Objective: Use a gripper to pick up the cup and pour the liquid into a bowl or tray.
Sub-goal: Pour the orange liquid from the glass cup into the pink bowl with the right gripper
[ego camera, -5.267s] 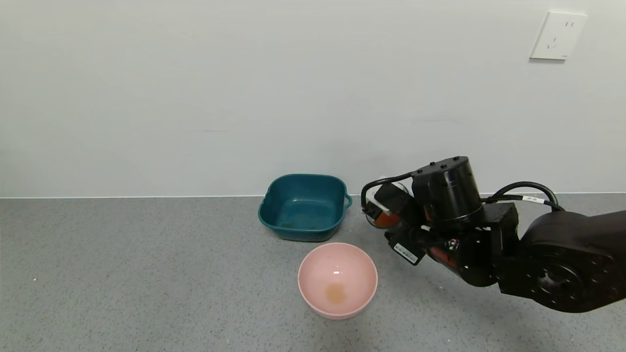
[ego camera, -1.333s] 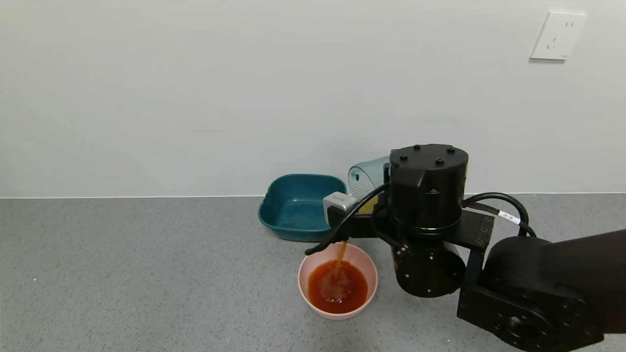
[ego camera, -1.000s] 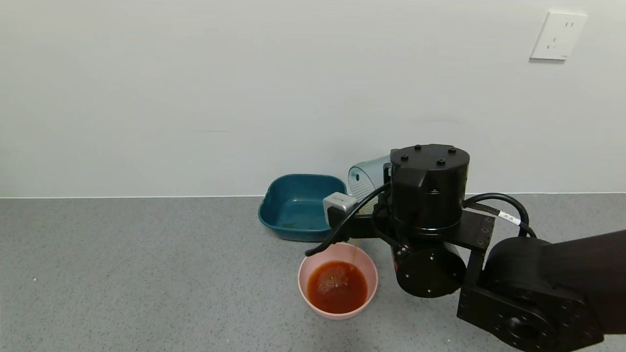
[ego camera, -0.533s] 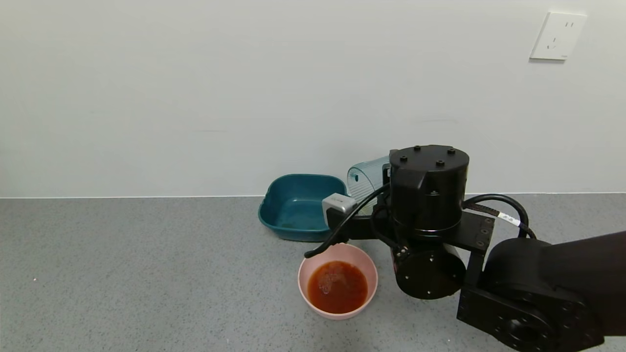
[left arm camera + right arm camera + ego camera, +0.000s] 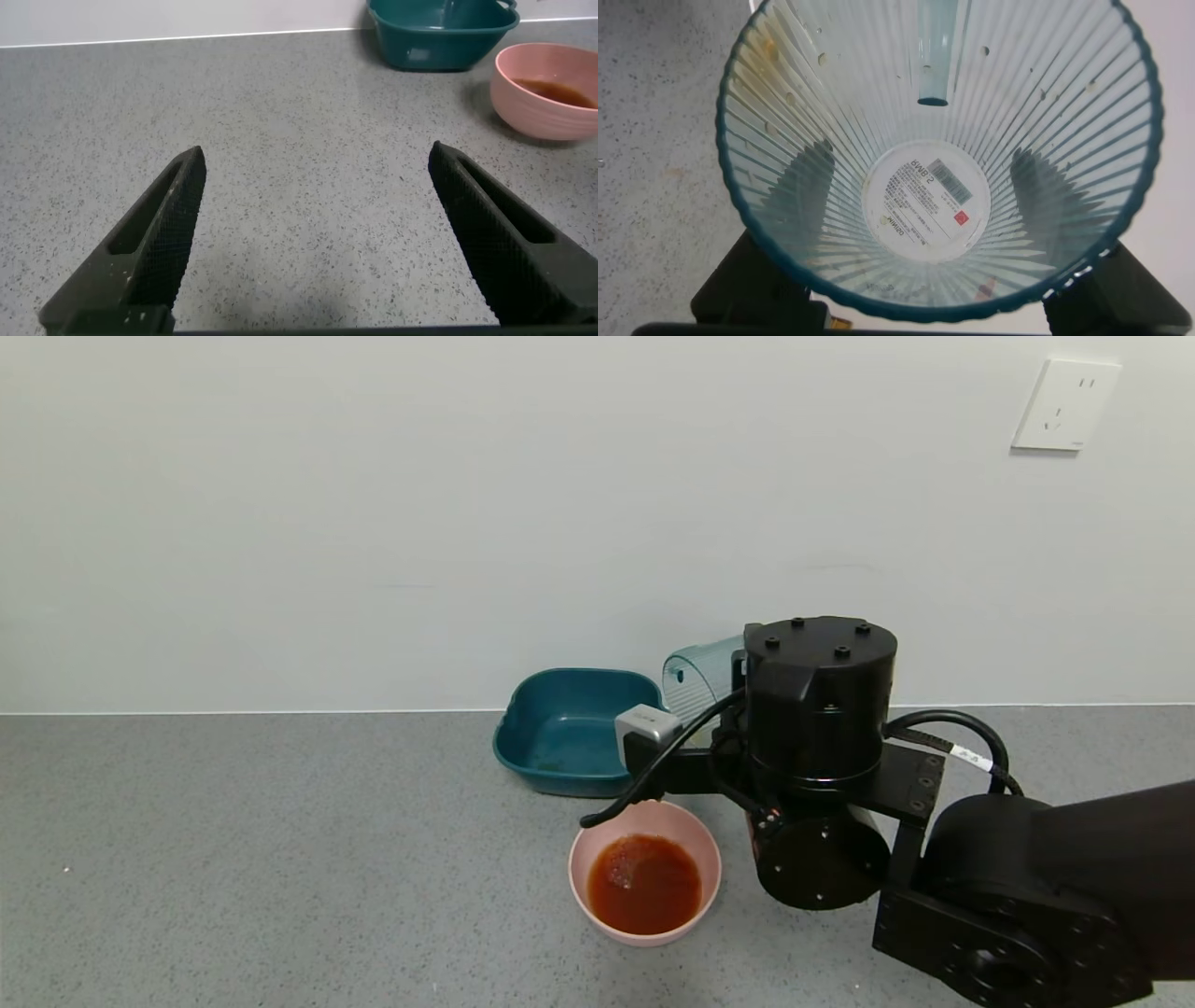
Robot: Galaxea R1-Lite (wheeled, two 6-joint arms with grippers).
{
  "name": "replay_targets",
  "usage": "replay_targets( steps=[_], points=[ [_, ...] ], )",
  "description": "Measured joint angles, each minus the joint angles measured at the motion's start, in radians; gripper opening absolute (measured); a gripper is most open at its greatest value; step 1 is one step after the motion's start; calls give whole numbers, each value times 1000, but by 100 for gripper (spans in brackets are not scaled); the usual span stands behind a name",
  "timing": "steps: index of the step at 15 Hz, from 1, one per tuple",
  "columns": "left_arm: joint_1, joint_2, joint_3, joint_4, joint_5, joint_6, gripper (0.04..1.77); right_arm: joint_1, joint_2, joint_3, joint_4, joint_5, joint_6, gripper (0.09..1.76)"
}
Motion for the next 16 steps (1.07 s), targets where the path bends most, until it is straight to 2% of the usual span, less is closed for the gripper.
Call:
replay_targets(
  steps=[5, 14, 16],
  points=[
    [0, 0, 0, 0, 0, 0, 172, -6, 21, 21, -93, 2, 77, 132],
    [0, 0, 0, 0, 0, 0, 172, -19, 55, 40, -74, 3, 468, 132],
    [0, 0, 0, 0, 0, 0, 172, -31, 54, 41, -35, 7, 579, 132]
  ],
)
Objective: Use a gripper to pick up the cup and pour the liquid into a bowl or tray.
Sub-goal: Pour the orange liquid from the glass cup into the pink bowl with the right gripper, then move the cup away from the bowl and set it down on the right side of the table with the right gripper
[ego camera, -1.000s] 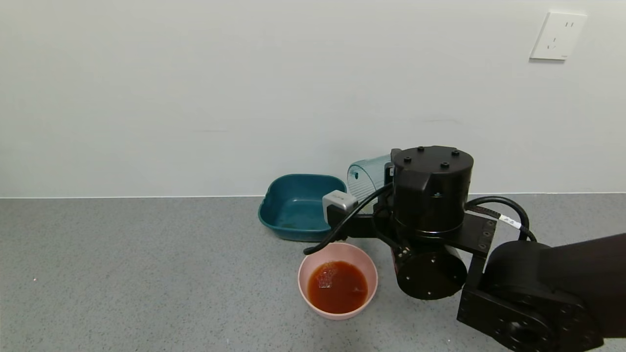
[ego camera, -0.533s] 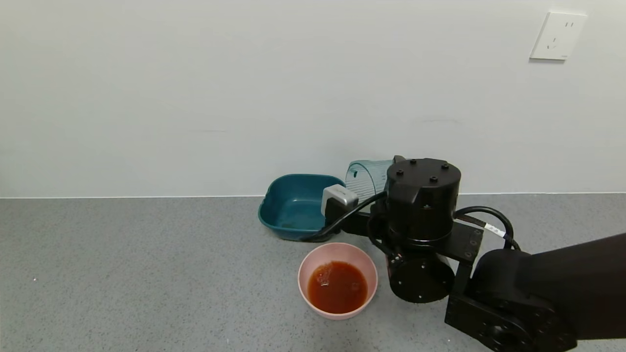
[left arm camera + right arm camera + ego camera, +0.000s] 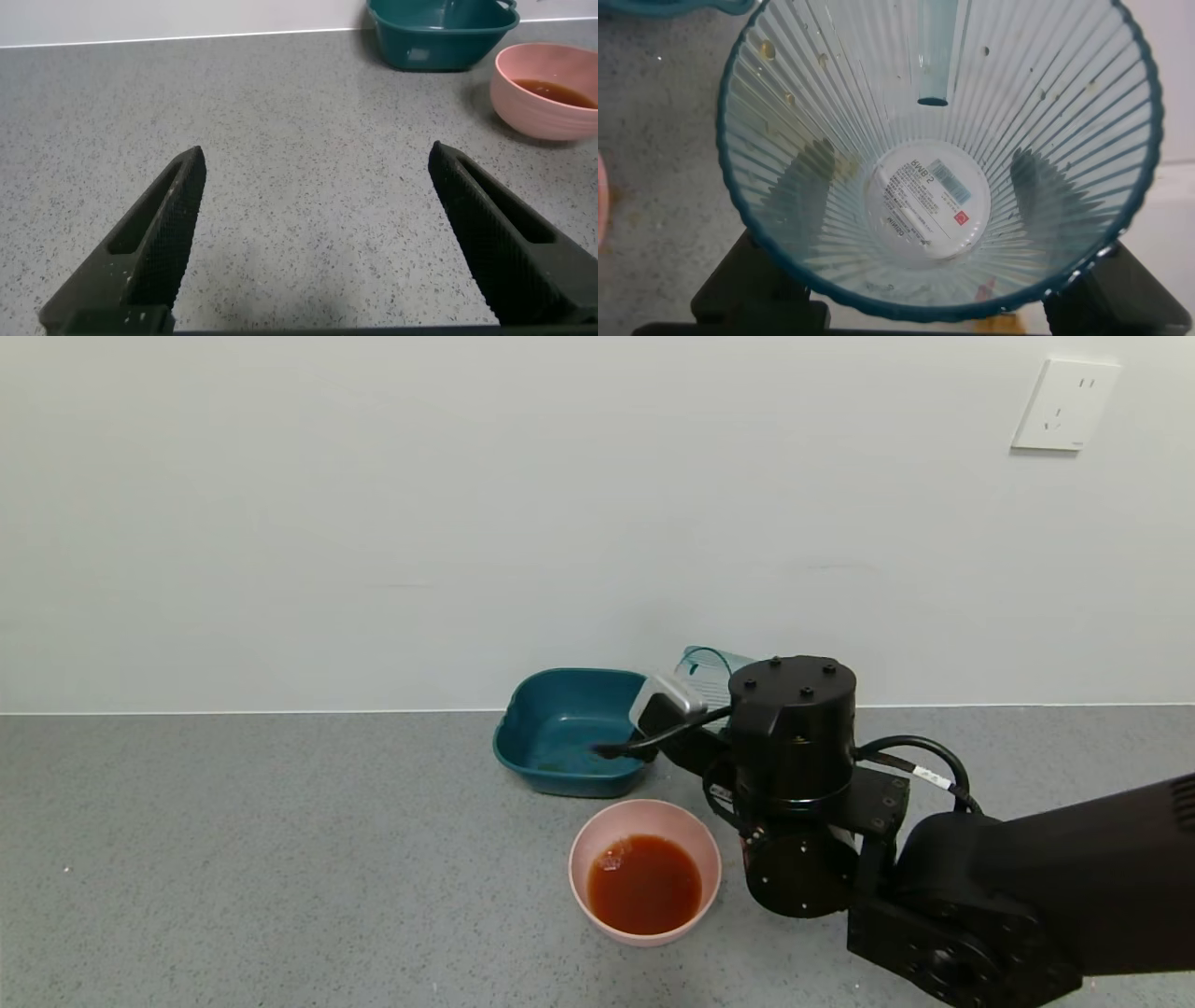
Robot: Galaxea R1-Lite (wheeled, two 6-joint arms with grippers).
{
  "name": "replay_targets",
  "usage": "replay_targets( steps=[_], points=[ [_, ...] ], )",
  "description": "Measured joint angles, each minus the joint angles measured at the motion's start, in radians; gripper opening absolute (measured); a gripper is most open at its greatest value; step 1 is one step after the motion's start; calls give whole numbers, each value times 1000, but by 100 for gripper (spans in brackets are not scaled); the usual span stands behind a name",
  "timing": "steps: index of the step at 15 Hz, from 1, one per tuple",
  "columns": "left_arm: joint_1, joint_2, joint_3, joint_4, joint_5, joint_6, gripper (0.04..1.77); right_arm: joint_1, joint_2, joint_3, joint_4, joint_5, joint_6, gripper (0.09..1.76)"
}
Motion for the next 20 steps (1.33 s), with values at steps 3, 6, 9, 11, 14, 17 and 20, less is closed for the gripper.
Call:
replay_targets(
  steps=[3, 6, 9, 11, 14, 17, 20],
  points=[
    [0, 0, 0, 0, 0, 0, 172, -15, -23, -1, 123, 46, 223, 132],
    [0, 0, 0, 0, 0, 0, 172, -34, -67, -1, 268, 147, 481, 132],
    [0, 0, 0, 0, 0, 0, 172, -48, -109, 0, 309, 288, 696, 132],
    [0, 0, 0, 0, 0, 0, 172, -73, -143, 21, 310, 409, 813, 132],
    [0, 0, 0, 0, 0, 0, 172, -176, -215, 122, 291, 587, 890, 132],
    [0, 0, 0, 0, 0, 0, 172, -336, -297, 240, 227, 827, 905, 132],
    [0, 0, 0, 0, 0, 0, 172, -439, -370, 364, 137, 943, 921, 132]
  ],
)
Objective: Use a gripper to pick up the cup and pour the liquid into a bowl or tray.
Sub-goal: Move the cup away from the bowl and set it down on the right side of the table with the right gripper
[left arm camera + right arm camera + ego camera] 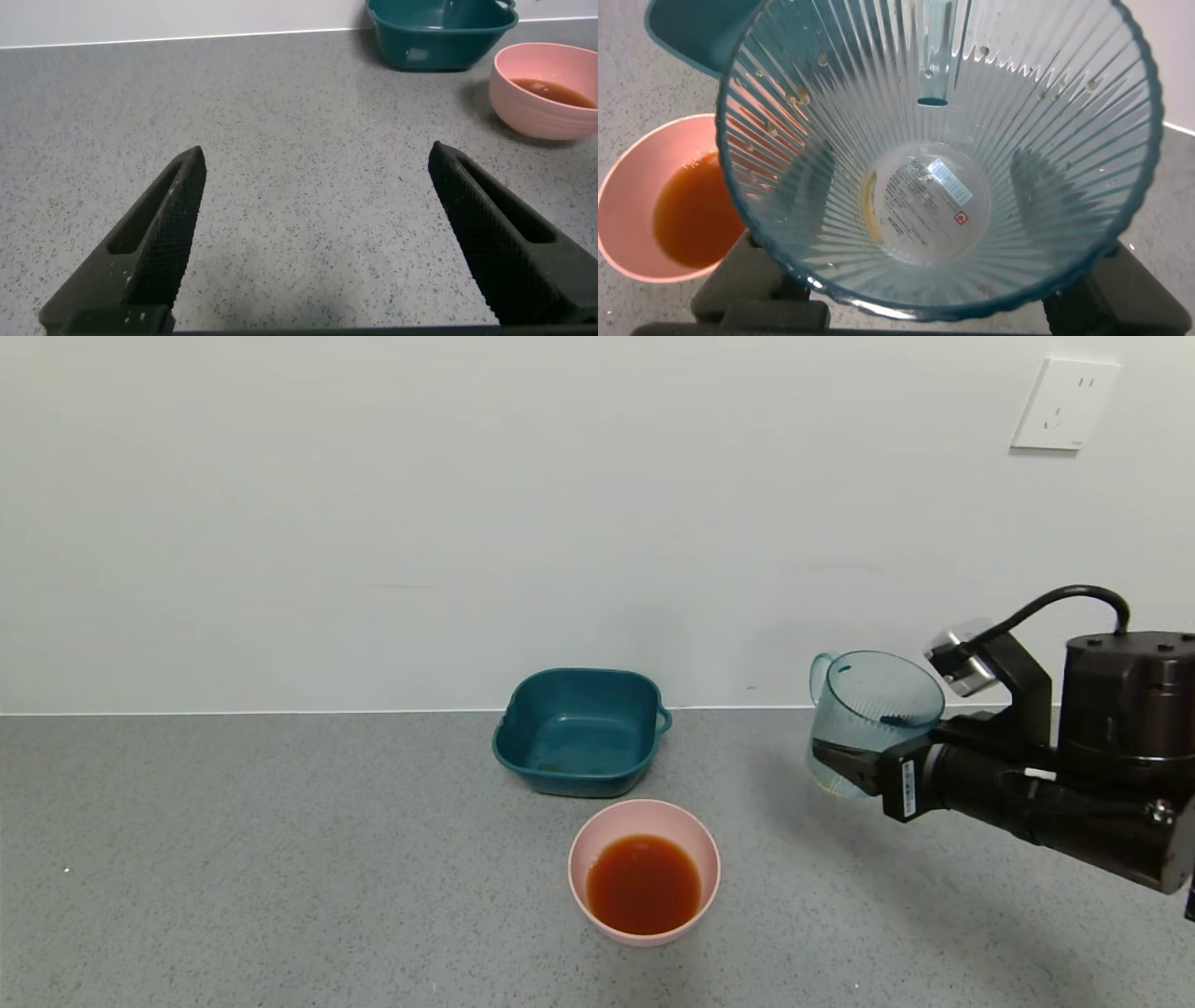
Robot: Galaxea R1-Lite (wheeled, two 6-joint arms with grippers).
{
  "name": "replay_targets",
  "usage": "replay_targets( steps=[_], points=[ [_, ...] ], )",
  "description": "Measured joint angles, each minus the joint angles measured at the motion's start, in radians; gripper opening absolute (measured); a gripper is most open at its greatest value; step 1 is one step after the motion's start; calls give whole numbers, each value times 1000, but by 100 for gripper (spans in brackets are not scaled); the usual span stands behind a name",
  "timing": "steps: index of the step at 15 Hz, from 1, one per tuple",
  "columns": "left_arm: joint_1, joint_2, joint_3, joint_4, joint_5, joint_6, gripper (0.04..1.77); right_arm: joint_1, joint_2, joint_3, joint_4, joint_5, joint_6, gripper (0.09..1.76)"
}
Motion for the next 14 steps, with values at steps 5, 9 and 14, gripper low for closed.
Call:
replay_targets(
  steps=[5, 9, 14],
  points=[
    [0, 0, 0, 0, 0, 0, 172, -27, -60, 190, -180, 4, 31, 132],
    [0, 0, 0, -1, 0, 0, 172, -57, -91, 353, -304, 16, 69, 132],
    [0, 0, 0, 0, 0, 0, 172, -86, -273, 402, -100, 89, 152, 132]
  ],
)
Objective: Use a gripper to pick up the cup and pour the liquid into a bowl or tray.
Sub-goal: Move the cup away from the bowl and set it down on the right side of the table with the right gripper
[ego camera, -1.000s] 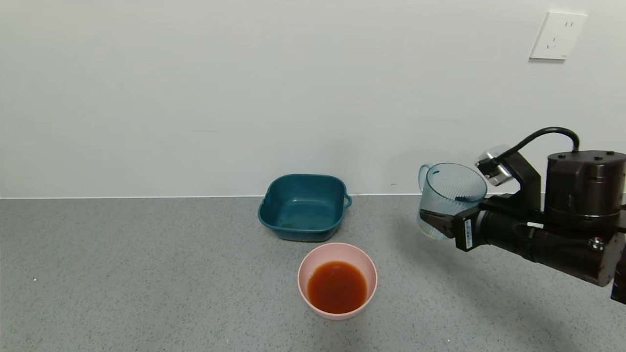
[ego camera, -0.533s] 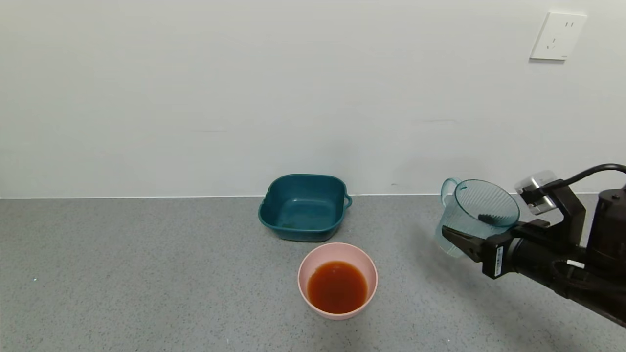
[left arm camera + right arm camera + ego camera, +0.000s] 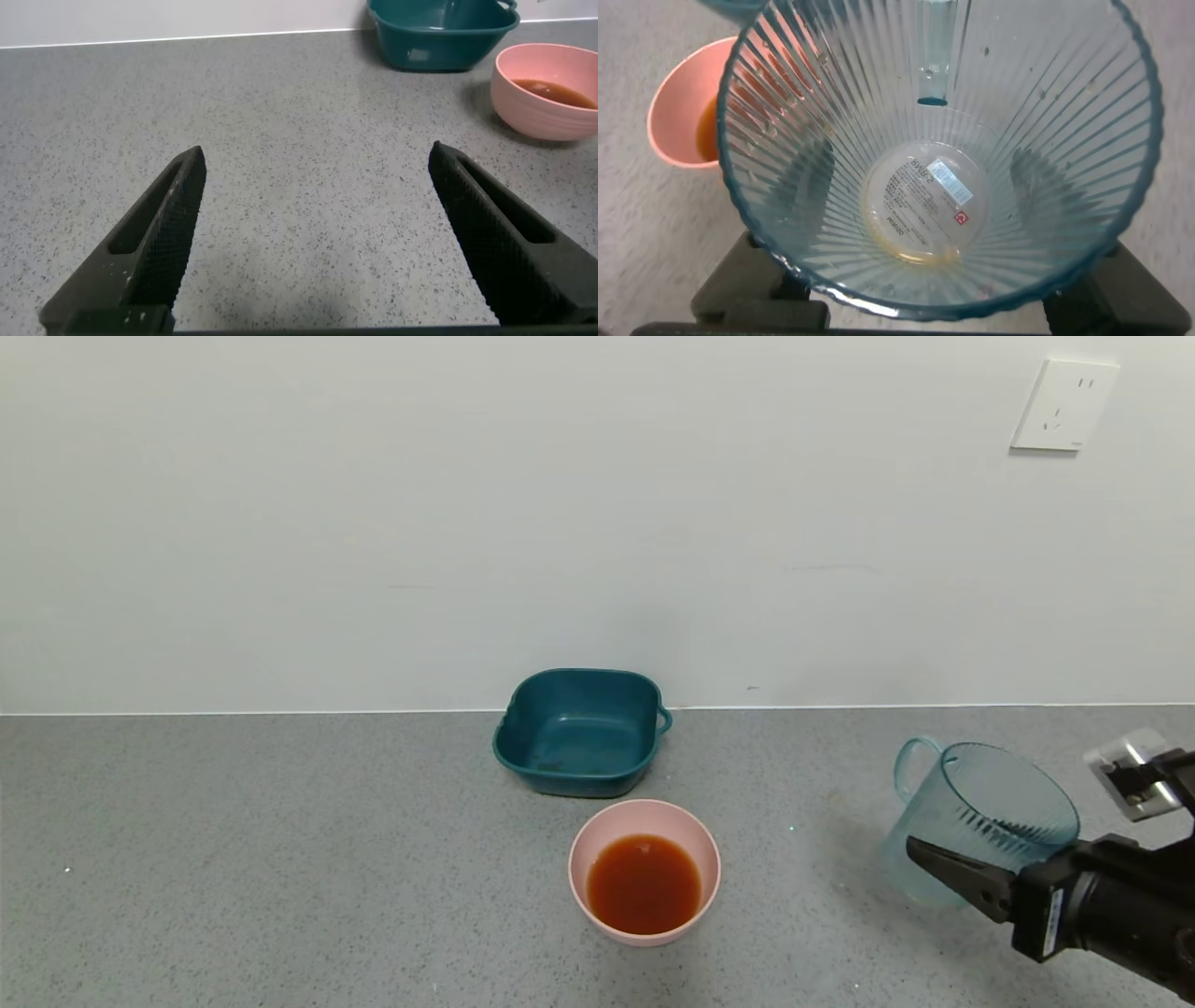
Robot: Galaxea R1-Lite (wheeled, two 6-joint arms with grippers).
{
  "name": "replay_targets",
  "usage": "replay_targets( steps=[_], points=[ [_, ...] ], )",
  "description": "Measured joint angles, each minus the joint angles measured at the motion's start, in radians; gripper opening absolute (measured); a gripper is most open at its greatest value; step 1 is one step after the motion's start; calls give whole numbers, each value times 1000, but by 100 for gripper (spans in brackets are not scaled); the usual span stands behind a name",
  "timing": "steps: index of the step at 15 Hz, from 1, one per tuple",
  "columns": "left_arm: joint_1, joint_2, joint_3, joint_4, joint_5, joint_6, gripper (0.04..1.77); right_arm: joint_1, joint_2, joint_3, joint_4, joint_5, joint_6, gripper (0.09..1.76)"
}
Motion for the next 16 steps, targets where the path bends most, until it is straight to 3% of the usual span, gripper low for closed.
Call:
replay_targets(
  steps=[4, 11, 16],
  points=[
    [0, 0, 0, 0, 0, 0, 172, -22, -133, 17, 102, 5, 68, 132],
    [0, 0, 0, 0, 0, 0, 172, -24, -391, 166, 112, 4, 119, 132],
    [0, 0, 0, 0, 0, 0, 172, -27, -422, 193, 103, 3, 114, 132]
  ],
)
